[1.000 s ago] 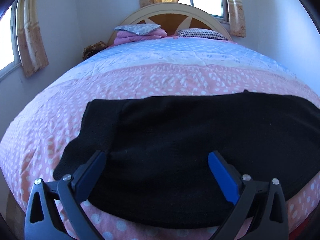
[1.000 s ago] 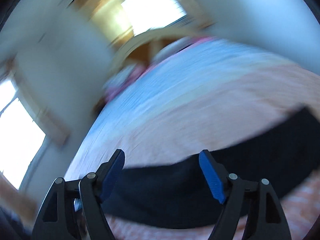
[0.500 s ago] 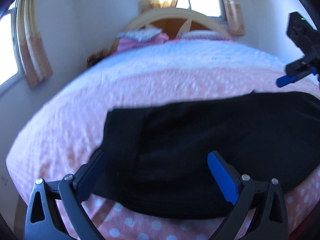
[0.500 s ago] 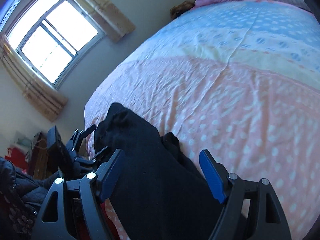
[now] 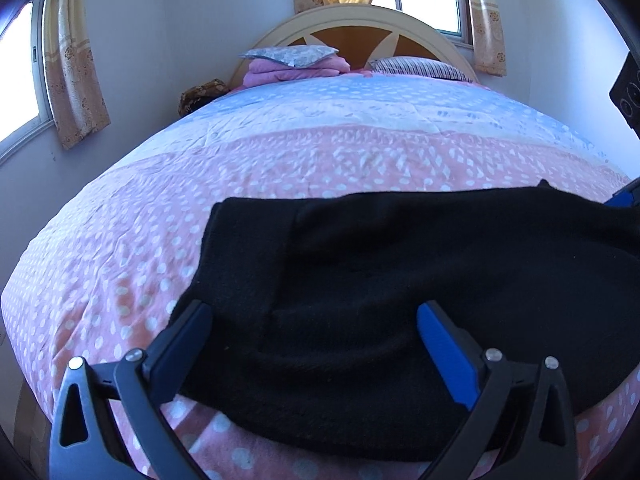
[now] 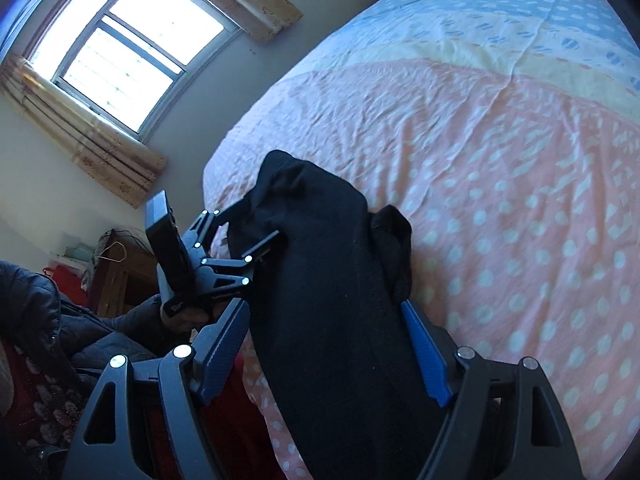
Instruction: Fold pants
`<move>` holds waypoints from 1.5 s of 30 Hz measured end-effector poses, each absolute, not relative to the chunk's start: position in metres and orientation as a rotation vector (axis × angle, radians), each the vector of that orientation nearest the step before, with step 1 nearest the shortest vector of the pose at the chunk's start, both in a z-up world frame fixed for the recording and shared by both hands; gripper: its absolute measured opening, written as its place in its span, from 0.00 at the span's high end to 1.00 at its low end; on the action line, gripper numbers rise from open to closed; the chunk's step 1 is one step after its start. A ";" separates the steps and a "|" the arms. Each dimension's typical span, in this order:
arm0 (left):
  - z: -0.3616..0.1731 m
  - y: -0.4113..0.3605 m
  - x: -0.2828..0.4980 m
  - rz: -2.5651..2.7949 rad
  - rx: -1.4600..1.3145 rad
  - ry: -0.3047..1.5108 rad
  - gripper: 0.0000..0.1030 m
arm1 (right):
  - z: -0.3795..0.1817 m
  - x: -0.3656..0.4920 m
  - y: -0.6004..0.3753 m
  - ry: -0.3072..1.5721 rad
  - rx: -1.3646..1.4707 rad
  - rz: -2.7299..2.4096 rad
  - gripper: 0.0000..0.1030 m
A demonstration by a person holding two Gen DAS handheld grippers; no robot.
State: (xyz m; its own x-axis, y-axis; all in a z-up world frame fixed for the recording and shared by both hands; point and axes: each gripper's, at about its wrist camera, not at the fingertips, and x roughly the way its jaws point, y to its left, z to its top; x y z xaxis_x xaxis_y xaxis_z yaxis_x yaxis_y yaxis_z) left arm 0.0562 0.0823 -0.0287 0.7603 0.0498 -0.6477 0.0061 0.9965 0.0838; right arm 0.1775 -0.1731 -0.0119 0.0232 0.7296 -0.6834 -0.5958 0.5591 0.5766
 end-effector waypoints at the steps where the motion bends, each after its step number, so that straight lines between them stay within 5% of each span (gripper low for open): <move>1: -0.028 0.082 0.056 0.024 0.083 0.707 0.00 | -0.011 0.174 -0.172 1.151 0.116 1.010 0.24; 9: -0.030 0.082 0.055 0.021 0.079 0.696 0.00 | -0.006 0.153 -0.175 1.172 -0.062 0.888 0.24; 29: -0.029 0.084 0.053 0.012 0.069 0.691 0.00 | -0.035 0.206 -0.124 1.202 0.242 1.110 0.22; 45: -0.030 0.083 0.053 0.011 0.071 0.688 0.00 | -0.035 0.194 -0.129 1.231 0.160 1.080 0.18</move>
State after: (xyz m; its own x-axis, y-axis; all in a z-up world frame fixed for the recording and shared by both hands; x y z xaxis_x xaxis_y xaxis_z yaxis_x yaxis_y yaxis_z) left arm 0.0535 0.0833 -0.0297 0.7723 0.0332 -0.6344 0.0136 0.9975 0.0687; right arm 0.1938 -0.1287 -0.0353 -0.0648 0.7325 -0.6777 -0.5765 0.5269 0.6246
